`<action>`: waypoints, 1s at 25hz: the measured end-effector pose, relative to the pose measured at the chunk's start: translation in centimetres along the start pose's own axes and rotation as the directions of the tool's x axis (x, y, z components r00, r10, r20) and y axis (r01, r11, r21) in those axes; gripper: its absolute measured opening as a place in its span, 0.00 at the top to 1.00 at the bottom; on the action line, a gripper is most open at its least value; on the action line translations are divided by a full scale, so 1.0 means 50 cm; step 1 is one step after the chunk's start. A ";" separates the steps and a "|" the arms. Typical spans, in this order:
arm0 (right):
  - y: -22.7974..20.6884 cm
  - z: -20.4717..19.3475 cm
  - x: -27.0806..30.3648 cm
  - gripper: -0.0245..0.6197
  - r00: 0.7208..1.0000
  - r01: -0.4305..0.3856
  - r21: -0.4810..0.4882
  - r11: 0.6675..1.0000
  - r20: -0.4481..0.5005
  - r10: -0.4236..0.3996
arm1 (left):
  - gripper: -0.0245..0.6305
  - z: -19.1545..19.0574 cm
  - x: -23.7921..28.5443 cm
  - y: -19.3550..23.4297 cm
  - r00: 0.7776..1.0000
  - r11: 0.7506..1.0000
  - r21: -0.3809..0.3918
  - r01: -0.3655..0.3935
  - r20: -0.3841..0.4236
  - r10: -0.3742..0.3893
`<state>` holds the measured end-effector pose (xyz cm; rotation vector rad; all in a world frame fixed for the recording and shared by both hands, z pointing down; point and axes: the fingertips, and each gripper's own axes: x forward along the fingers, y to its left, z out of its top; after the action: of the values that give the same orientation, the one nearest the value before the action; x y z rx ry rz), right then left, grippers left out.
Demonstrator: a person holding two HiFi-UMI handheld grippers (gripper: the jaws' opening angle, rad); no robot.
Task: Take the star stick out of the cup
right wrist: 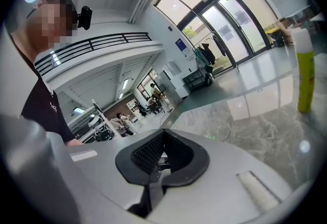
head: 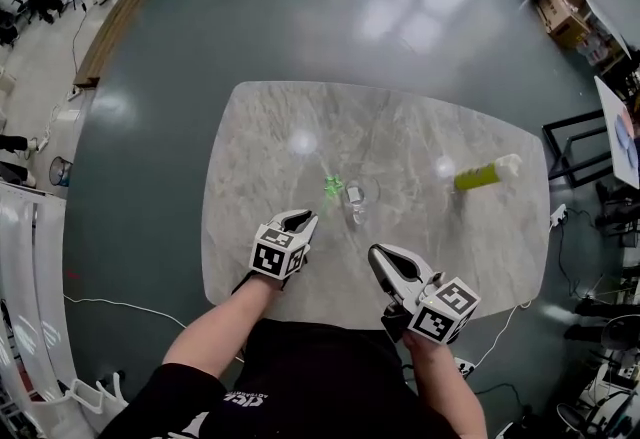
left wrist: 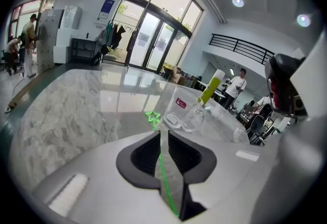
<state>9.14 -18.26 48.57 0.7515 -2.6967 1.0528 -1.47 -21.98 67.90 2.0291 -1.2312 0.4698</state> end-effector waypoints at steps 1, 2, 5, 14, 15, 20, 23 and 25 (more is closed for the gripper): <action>0.006 0.002 -0.004 0.94 1.000 0.004 -0.004 1.000 0.002 -0.004 | 0.89 0.007 -0.009 -0.006 1.000 1.000 -0.001 0.006 0.015 -0.006; 0.012 0.003 -0.009 0.94 1.000 0.007 -0.006 1.000 0.005 -0.007 | 0.89 0.015 -0.019 -0.014 1.000 1.000 0.001 0.012 0.029 -0.012; 0.028 -0.001 -0.024 0.94 1.000 0.001 -0.006 1.000 0.016 -0.001 | 0.89 0.039 -0.049 -0.041 0.997 0.999 0.028 0.023 0.073 -0.025; 0.099 -0.033 -0.093 0.94 0.991 -0.133 -0.050 0.990 0.008 0.133 | 0.92 0.098 -0.174 -0.167 0.974 0.995 0.090 -0.036 0.228 0.014; 0.105 -0.034 -0.111 0.94 0.989 -0.146 -0.068 0.987 0.004 0.147 | 0.92 0.102 -0.189 -0.189 0.968 0.995 0.092 -0.049 0.249 0.025; 0.127 -0.039 -0.201 0.94 0.975 -0.214 -0.112 0.970 0.034 0.219 | 0.94 0.090 -0.264 -0.293 0.943 0.994 0.053 -0.095 0.324 0.073; 0.139 -0.046 -0.249 0.94 0.966 -0.245 -0.138 0.960 0.045 0.253 | 0.94 0.076 -0.301 -0.354 0.937 0.993 0.058 -0.106 0.340 0.080; 0.146 -0.055 -0.277 0.94 0.964 -0.251 -0.160 0.955 0.046 0.262 | 0.95 0.064 -0.326 -0.388 0.934 0.990 0.072 -0.118 0.346 0.086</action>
<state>17.32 -6.33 41.96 0.4245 -2.9510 0.8676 7.51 -8.44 48.19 2.1963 -1.5536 0.2286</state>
